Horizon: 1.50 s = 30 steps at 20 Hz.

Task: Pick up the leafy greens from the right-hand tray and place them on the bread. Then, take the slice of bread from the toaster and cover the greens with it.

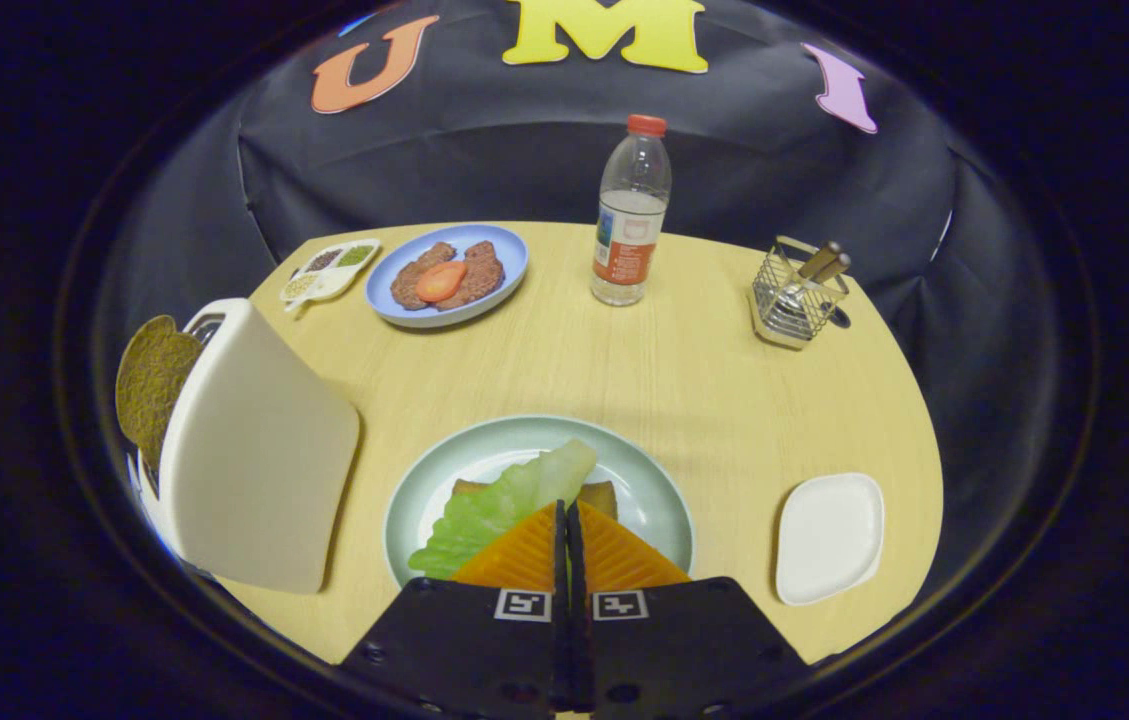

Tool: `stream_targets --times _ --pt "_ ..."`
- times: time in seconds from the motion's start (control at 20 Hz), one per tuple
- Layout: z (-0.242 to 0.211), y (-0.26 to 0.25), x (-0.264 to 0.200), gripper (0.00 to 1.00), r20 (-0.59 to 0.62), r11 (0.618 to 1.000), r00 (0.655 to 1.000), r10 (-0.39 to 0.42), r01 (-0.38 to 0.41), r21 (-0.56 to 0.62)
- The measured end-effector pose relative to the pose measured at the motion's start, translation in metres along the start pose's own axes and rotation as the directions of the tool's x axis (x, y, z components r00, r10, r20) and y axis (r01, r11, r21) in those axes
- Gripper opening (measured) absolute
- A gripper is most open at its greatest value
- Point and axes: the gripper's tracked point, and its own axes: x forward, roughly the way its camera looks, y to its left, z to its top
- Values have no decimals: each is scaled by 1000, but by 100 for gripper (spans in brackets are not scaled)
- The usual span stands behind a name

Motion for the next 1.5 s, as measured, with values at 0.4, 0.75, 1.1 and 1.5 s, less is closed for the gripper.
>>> stream_targets --times 0.4,0.75,1.1,1.5 --pt "5 -14 -11 11 21 999 999 -40 40 25" --pt "33 -18 -86 35 239 993 964 -117 112 36" --pt "49 30 -160 90 360 997 930 -71 61 41" --pt "72 108 -180 96 368 998 930 -13 -9 58"
